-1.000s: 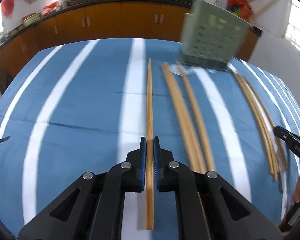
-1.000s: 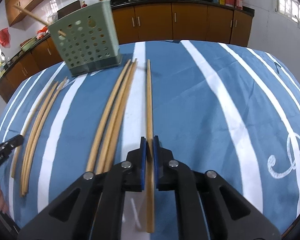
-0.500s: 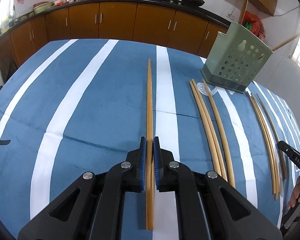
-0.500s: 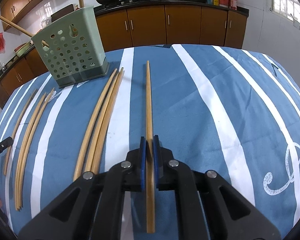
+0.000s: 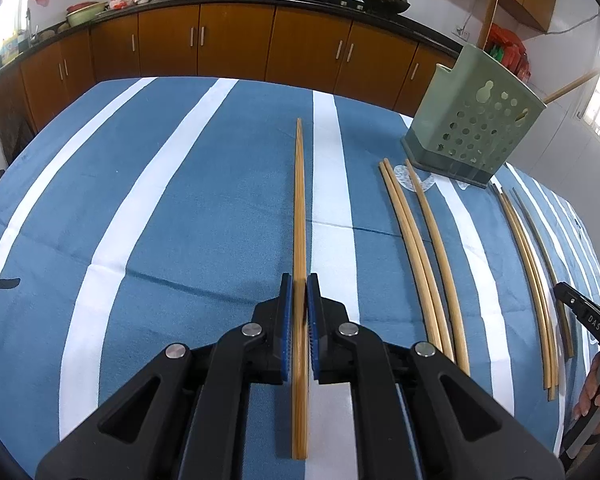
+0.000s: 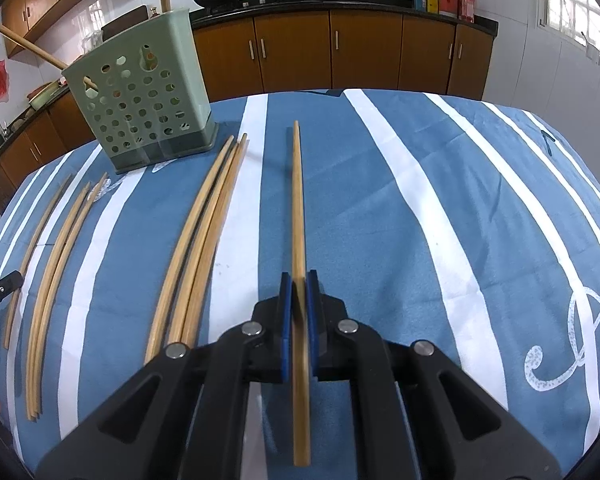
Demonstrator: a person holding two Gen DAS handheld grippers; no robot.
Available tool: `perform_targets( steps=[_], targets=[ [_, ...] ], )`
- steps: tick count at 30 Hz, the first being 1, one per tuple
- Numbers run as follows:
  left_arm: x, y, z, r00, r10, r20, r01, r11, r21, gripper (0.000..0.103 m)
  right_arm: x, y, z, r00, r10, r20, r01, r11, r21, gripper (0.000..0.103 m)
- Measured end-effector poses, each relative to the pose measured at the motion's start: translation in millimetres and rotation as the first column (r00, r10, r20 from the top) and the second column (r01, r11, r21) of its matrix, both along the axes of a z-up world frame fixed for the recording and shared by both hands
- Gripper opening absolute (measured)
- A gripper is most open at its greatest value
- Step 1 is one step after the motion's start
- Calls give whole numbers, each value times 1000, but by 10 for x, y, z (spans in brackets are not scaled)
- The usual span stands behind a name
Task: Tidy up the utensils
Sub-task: 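Grasp a wooden chopstick with the right tool while the left tool grasps another, then lift both chopsticks and carry them above the green holder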
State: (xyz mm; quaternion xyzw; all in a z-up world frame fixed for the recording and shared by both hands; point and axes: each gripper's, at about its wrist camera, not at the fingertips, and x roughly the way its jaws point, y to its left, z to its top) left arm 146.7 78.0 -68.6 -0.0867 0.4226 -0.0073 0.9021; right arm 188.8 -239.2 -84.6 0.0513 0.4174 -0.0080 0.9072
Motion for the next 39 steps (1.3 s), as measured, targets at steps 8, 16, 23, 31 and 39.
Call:
perform_targets(
  steps=[8, 16, 23, 31, 39],
  targets=[
    [-1, 6, 0, 1000, -1, 0, 1, 1000, 2, 9, -12, -22, -1, 1000, -1, 1, 1, 1000, 20, 9],
    [-139, -76, 2, 999, -44, -7, 45, 996, 72, 9, -176, -45, -5, 1000, 13, 0, -13, 999, 42, 9],
    [-131, -89, 3, 999, -43, -8, 44, 996, 76, 9, -190, -54, -5, 1000, 7, 0, -7, 999, 50, 9],
    [-165, -66, 25, 999, -51, -7, 52, 997, 59, 8, -248, -109, 62, 1000, 4, 17, -6, 996, 89, 8],
    [-303, 9, 374, 995, -36, 97, 33, 999, 30, 8, -381, -196, 313, 995, -18, 94, 8, 995, 104, 8]
  ],
)
